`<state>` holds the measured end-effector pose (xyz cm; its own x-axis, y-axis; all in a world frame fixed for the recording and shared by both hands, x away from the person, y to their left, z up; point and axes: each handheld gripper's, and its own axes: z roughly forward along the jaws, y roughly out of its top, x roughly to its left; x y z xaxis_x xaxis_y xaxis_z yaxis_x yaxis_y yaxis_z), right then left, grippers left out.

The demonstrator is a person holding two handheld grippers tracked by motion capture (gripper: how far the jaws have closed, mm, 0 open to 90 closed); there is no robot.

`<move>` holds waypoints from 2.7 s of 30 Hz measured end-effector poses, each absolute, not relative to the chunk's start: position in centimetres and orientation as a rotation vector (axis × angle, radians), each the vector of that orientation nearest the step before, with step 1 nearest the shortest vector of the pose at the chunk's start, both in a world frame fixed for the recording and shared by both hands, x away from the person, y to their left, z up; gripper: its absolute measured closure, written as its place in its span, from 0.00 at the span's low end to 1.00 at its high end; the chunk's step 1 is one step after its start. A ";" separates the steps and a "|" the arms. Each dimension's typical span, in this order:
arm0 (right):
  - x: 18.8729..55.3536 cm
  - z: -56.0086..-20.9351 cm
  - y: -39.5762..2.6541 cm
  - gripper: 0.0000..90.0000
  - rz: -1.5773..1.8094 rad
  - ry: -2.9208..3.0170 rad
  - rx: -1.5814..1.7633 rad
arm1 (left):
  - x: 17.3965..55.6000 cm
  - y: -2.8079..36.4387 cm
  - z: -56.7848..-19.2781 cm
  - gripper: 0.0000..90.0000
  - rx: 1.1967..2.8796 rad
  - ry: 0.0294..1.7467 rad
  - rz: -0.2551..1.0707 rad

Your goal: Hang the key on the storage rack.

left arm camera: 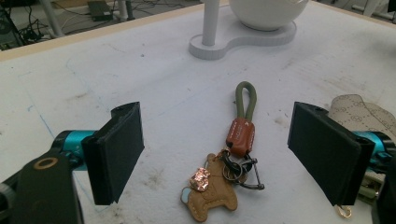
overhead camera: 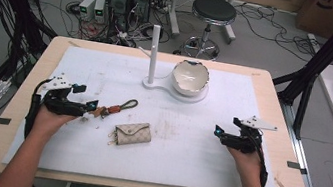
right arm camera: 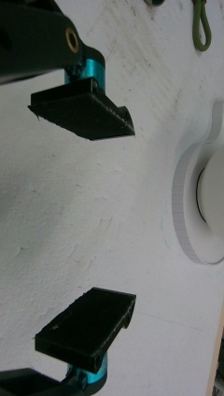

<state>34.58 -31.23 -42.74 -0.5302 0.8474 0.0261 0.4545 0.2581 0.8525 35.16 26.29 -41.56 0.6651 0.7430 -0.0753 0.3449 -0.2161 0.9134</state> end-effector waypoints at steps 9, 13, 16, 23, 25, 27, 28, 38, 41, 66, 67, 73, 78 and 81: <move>34.1 -42.5 -31.4 0.19 1.177 2.090 1.164 | 35.5 25.7 -41.8 0.20 1.842 0.867 0.455; 33.9 -42.4 -31.7 0.19 1.172 2.076 1.168 | 35.8 25.5 -42.0 0.20 1.842 0.874 0.449; 33.8 -42.5 -31.8 0.19 1.163 2.079 1.166 | 36.2 25.2 -42.1 0.20 1.850 0.873 0.443; 32.7 -42.5 -32.7 0.19 1.144 2.073 1.180 | 37.2 24.0 -42.7 0.20 1.891 0.871 0.419; 32.5 -42.5 -32.9 0.19 1.141 2.071 1.184 | 37.6 23.6 -42.8 0.20 1.901 0.863 0.405; 32.1 -42.6 -33.3 0.19 1.133 2.067 1.193 | 38.1 22.8 -43.2 0.20 1.939 0.848 0.388; 32.0 -42.6 -33.5 0.19 1.131 2.065 1.195 | 38.1 22.8 -43.2 0.20 1.939 0.848 0.388; 30.9 -42.6 -34.4 0.19 1.118 2.052 1.213 | 39.4 20.5 -44.4 0.21 2.045 0.802 0.361; 30.6 -42.6 -34.6 0.19 1.115 2.049 1.215 | 39.7 20.0 -44.7 0.22 2.085 0.797 0.360; 30.8 -42.9 -34.6 0.19 1.105 2.062 1.218 | 39.3 20.3 -43.4 0.78 2.068 0.757 0.390; 30.9 -42.9 -34.5 0.19 1.107 2.066 1.215 | 39.1 20.5 -43.0 0.78 2.038 0.757 0.404; 31.5 -43.1 -33.7 0.19 1.116 2.084 1.198 | 37.6 21.5 -39.7 0.78 1.861 0.732 0.435; 31.8 -43.1 -33.1 0.19 1.127 2.101 1.188 | 37.3 21.1 -38.5 0.78 1.834 0.724 0.481; 32.2 -43.1 -32.4 0.19 1.135 2.118 1.172 | 37.5 20.3 -37.4 0.78 1.828 0.712 0.518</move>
